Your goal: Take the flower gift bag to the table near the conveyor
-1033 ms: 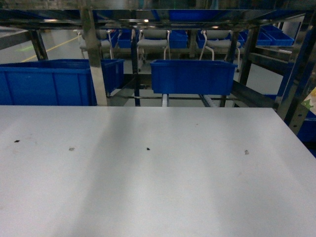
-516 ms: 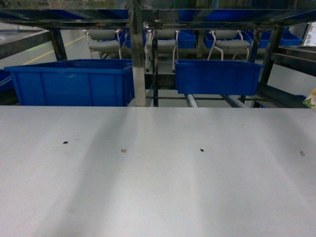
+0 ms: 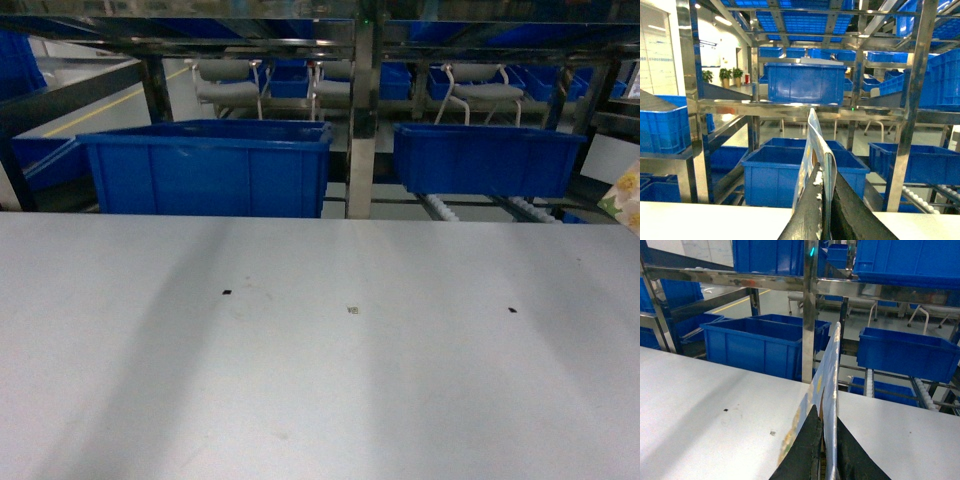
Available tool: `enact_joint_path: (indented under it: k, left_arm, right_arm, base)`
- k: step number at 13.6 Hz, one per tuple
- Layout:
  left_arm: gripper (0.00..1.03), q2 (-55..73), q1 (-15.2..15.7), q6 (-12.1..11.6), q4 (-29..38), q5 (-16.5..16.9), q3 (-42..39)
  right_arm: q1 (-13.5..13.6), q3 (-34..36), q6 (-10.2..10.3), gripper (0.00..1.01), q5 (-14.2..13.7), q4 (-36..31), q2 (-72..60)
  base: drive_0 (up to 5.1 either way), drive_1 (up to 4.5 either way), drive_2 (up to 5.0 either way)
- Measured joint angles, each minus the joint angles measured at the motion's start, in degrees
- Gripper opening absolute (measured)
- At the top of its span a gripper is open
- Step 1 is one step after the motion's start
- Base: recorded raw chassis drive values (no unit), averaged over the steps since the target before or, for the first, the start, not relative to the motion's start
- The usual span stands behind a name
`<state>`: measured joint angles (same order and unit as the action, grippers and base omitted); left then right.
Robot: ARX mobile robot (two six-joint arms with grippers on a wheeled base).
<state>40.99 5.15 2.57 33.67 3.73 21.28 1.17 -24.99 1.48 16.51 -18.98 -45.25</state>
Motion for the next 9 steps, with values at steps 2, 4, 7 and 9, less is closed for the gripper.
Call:
enact_joint_path:
  k: [2, 4, 7, 9]
  left_arm:
    - [0.02, -0.1, -0.2, 0.0, 0.1, 0.3, 0.0]
    - [0.02, -0.3, -0.2, 0.0, 0.4, 0.5, 0.0]
    - [0.02, 0.3, -0.3, 0.0, -0.3, 0.4, 0.0]
    - [0.02, 0.1, -0.3, 0.0, 0.2, 0.4, 0.0]
  right_arm:
    - [-0.1, 0.0, 0.0, 0.03, -0.3, 0.5, -0.1]
    - [-0.1, 0.0, 0.0, 0.03, -0.5, 0.2, 0.2]
    - [-0.1, 0.0, 0.0, 0.03, -0.6, 0.6, -0.6]
    - [-0.1, 0.1, 0.0, 0.03, -0.6, 0.1, -0.3]
  base:
    - [-5.1, 2.34, 2.3]
    - [-5.1, 2.34, 2.3]
    - [-3.4, 1.56, 1.6]
    - [0.0, 0.00, 0.0]
